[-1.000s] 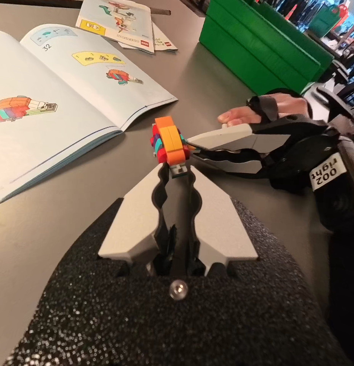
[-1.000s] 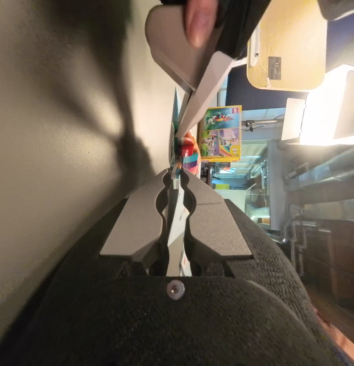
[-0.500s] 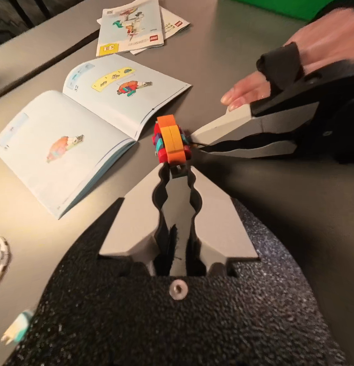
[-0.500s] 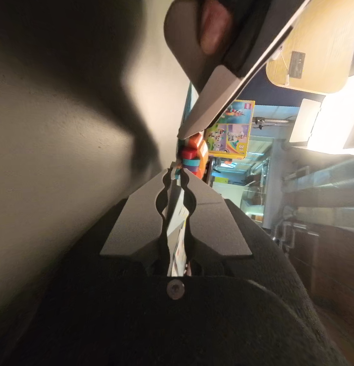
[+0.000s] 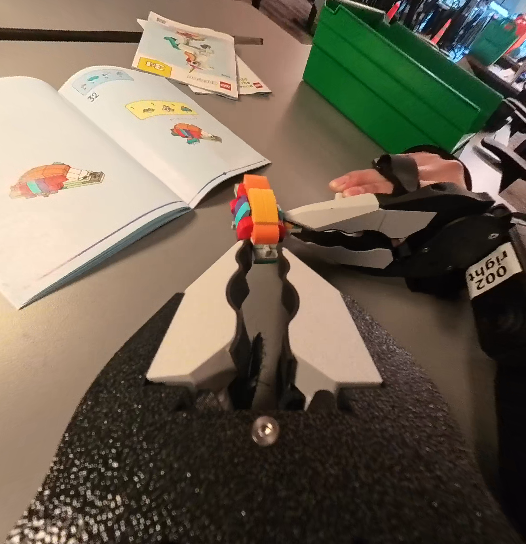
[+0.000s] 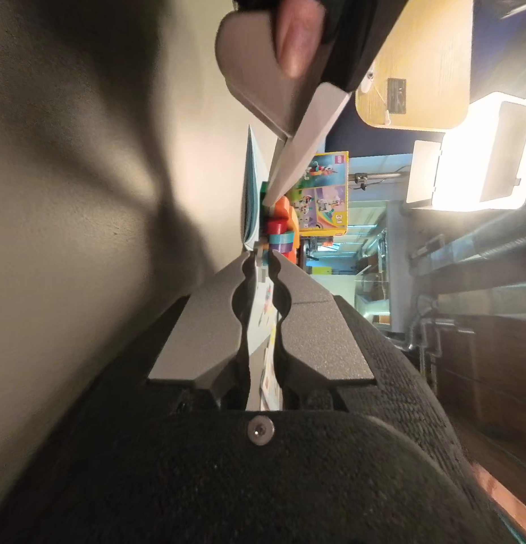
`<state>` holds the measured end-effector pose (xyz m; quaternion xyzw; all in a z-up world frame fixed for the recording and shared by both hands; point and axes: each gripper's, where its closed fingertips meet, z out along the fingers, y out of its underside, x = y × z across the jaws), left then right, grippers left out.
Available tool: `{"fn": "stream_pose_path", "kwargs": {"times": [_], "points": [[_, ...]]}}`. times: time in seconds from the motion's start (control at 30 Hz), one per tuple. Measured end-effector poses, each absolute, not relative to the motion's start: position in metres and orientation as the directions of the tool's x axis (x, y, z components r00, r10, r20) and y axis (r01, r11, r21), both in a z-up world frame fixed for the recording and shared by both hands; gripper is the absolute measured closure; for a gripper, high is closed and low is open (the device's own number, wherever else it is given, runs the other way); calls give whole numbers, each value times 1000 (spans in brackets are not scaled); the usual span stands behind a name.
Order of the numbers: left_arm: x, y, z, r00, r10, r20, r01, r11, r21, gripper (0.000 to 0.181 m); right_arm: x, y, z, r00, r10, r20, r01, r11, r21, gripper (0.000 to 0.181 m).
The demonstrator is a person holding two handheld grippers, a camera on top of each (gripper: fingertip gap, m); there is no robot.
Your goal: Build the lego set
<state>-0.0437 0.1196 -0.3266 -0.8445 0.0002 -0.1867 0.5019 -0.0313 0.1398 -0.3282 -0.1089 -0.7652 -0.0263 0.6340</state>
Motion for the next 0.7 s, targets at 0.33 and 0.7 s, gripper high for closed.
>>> {"fn": "stream_pose_path", "kwargs": {"times": [0.33, 0.7], "points": [[-49, 119, -330, 947, -159, 277, 167, -493, -854, 165, -36, 140, -335, -201, 197, 960, 213, 965, -153, 174], [-57, 120, -316, 909, -175, 379, 281, -414, -866, 167, -33, 130, -325, -170, 364, 916, 108, 931, -350, 139]]}}
